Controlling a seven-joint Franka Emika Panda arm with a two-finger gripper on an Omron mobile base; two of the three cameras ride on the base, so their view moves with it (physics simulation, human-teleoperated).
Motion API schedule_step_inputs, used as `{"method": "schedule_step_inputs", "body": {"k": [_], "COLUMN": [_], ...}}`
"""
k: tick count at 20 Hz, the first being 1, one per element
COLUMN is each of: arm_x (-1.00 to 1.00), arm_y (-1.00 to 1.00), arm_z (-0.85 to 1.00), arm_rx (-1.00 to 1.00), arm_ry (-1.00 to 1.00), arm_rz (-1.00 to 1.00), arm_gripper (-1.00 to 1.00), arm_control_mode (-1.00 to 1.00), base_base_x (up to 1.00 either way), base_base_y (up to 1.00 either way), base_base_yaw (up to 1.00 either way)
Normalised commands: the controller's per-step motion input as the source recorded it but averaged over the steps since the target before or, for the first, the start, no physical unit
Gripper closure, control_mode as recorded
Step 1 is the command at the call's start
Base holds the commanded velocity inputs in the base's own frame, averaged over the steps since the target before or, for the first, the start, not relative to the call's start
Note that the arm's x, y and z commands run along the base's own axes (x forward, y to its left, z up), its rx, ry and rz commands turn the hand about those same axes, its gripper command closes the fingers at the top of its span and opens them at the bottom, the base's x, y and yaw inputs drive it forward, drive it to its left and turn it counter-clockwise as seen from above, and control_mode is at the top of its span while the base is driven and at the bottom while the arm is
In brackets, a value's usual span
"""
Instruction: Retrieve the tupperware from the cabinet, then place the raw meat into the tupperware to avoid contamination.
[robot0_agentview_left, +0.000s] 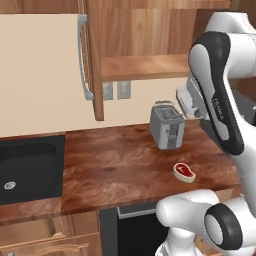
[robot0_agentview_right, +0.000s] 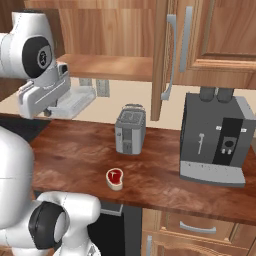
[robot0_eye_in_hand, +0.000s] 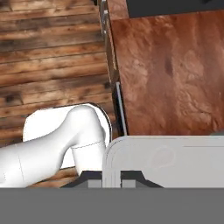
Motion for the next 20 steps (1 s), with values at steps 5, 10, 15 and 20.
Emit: {"method": "schedule_step_inputs", "body": {"k": [5, 10, 15, 20], "arm_x": [-0.63, -0.36, -0.1, 0.0], "arm_y": [0.1, 0.1, 0.08, 0.02], "arm_z": [-0.31, -0.46, -0.51, -0.42], "arm_rx": [-0.01, 0.0, 0.01, 0.02], "arm_ry": [0.12, 0.05, 0.0, 0.0], "arm_rz": [0.12, 0.13, 0.13, 0.11], "arm_gripper": [1.0, 1.0, 1.0, 1.0], "arm_control_mode": [-1.0, -1.0, -1.0, -1.0], "base_base_x": [0.0, 0.0, 0.0, 0.0], "base_base_y": [0.0, 0.0, 0.0, 0.0], "base_base_yaw": [0.0, 0.0, 0.0, 0.0]}}
